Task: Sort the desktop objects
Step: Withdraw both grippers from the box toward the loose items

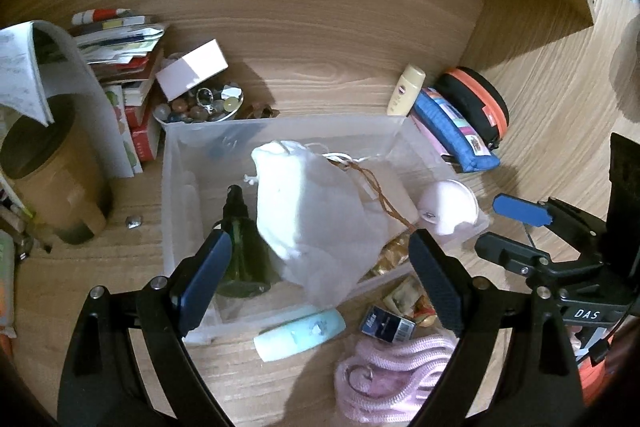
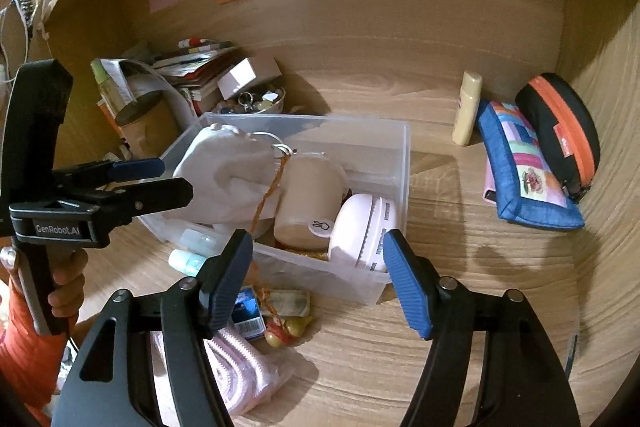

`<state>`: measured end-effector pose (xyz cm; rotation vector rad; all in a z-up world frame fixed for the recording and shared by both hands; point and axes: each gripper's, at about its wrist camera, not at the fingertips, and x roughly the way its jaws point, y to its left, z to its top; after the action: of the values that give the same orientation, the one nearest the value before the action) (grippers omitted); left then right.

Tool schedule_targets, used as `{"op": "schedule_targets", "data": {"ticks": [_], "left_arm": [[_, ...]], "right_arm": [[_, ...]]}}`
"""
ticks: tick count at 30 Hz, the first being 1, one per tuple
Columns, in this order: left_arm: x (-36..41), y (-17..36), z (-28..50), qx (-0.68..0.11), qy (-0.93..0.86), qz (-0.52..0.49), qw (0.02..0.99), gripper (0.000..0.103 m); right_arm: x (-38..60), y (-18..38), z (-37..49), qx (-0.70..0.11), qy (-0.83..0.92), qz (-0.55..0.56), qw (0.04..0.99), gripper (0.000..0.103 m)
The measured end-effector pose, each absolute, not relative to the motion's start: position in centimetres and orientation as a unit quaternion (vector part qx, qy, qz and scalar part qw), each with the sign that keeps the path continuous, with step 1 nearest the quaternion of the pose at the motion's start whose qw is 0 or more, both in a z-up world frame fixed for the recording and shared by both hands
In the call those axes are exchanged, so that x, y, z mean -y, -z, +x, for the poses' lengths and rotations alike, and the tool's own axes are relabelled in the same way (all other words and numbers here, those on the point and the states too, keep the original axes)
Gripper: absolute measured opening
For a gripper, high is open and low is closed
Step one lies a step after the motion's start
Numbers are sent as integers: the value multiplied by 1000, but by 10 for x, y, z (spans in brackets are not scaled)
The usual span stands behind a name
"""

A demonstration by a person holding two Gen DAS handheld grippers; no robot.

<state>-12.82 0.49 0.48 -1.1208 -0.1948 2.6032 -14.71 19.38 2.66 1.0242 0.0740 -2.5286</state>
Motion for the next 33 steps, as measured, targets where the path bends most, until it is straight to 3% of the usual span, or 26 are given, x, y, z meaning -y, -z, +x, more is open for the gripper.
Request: {"op": "schedule_targets", "data": {"ticks": [11, 33], "left_arm": [[0, -3, -98, 66, -906, -395, 135, 91], [15, 35, -53, 43, -889, -444, 100, 92]], "right_arm": [[-189, -27, -121, -40, 908, 362, 205, 76], [-198, -9, -85, -49, 903, 377, 201, 76]]}}
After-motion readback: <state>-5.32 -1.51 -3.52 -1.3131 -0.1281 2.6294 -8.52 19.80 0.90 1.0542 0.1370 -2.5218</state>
